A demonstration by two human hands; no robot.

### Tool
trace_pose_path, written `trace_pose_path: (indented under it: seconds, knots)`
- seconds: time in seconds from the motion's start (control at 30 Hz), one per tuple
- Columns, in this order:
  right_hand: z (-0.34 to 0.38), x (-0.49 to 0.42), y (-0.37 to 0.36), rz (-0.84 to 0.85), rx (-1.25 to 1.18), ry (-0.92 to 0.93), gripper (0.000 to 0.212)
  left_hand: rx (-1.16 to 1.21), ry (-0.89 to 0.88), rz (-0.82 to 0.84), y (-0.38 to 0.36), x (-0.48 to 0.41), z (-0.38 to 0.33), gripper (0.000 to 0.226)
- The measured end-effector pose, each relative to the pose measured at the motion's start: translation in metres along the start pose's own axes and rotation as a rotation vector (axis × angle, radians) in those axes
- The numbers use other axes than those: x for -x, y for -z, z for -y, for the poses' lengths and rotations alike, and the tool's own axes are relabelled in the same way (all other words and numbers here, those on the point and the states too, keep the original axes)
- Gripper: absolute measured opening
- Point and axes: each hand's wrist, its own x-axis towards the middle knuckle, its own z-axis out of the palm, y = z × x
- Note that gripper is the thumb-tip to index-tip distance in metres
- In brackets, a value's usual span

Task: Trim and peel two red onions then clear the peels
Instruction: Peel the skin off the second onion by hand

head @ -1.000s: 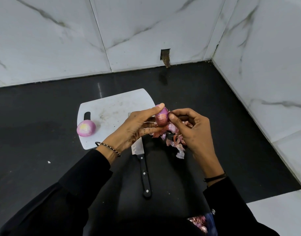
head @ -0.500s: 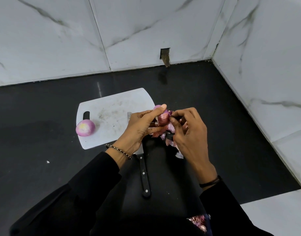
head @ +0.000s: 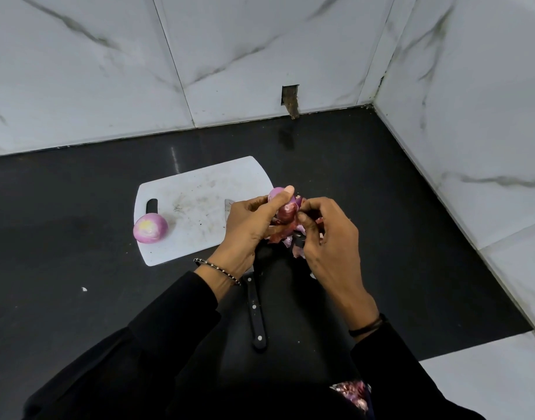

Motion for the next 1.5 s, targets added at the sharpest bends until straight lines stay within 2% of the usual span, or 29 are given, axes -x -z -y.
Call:
trace_pose_path:
  seconds: [0.2,0.47,0.7,1.0,1.17,1.33,1.5]
  knots:
    - [0.021,0.012,-0.016,0.062,-0.029,0.030,0.013,-0.025,-0.012,-0.057,0.004,-0.012,0.000,0.040]
    - [0.010,0.009,-0.005,0.142,-0.122,-0.014,0.015,0.121,0.074,-0.096,0.021,-0.023,-0.004,0.041]
    - [0.002,0.006,0.008,0.026,-0.150,-0.249,0.008,0.066,0.109,0.059,0.030,-0.021,-0.008,0.051]
    - [-0.013,-0.001,0.022,-0.117,-0.045,-0.283,0.010,0.075,0.120,0.245,0.031,-0.014,-0.006,0.038]
    - [-0.019,-0.005,0.026,-0.038,0.030,-0.275,0.008,0.044,0.086,0.272,0.028,-0.013,-0.005,0.034]
    - [-0.002,-0.013,0.025,0.061,-0.139,-0.176,0.014,-0.040,0.042,0.280,0.025,-0.015,-0.004,0.037]
    - [0.001,-0.019,0.020,0.130,-0.165,-0.120,0.020,-0.030,0.049,0.292,0.024,-0.016,-0.003,0.041]
